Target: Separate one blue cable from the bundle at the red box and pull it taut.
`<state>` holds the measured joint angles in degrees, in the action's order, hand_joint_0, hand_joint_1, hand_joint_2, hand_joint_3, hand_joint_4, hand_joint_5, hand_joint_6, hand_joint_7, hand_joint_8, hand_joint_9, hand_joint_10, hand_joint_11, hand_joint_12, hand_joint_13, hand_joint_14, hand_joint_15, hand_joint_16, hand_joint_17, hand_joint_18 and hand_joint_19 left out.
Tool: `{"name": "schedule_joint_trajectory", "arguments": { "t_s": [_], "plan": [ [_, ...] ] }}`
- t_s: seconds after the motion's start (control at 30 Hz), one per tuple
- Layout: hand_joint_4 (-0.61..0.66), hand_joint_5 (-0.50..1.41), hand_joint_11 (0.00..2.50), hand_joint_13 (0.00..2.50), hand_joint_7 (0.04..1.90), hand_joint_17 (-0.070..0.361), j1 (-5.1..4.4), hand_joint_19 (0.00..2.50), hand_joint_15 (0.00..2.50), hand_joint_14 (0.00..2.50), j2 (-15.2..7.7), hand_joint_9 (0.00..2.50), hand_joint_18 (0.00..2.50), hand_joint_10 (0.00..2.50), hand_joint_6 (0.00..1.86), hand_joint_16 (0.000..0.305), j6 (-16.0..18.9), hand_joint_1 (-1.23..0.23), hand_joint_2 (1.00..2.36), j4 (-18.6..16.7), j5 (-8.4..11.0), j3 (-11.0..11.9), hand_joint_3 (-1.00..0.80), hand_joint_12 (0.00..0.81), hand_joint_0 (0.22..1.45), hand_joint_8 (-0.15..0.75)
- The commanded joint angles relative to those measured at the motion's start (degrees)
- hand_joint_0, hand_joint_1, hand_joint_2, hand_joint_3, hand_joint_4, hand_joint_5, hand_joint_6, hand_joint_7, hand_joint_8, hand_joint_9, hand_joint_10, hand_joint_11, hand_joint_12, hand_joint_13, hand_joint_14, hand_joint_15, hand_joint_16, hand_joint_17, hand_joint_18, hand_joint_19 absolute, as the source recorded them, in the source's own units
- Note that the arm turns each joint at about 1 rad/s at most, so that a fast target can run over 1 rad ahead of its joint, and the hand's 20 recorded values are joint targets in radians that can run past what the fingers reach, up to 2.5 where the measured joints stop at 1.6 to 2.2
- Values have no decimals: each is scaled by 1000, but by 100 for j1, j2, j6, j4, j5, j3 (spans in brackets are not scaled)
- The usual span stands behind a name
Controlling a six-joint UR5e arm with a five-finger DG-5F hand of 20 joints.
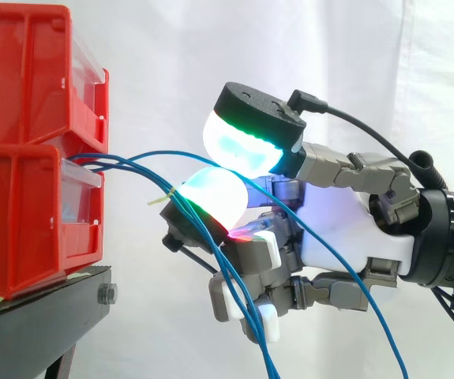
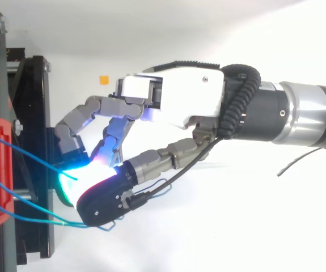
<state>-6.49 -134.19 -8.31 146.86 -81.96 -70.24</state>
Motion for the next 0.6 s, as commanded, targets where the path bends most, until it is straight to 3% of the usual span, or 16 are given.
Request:
{"name": "schedule_joint_trajectory", "arguments": {
  "t_s": [0.0,0.17,0.37,0.57],
  "plan": [
    [-86,-155,952,1051,1269,116,-1,822,638,24,7,1178,963,25,907,52,128,-773,1024,62,92,2,-70,390,632,322],
    [-178,-171,1013,1091,1252,109,-1,822,676,24,-2,1189,950,25,921,49,533,-799,1023,132,215,2,-148,370,679,302],
    [-160,-178,1022,1156,1223,108,-1,821,720,24,-2,1217,966,25,918,48,1051,-771,1020,325,268,2,-223,370,687,310],
    [-135,-183,844,1206,1205,107,-1,789,693,26,-2,1279,986,25,918,48,1368,-758,1019,431,277,-7,-247,370,687,364]
  ]
}}
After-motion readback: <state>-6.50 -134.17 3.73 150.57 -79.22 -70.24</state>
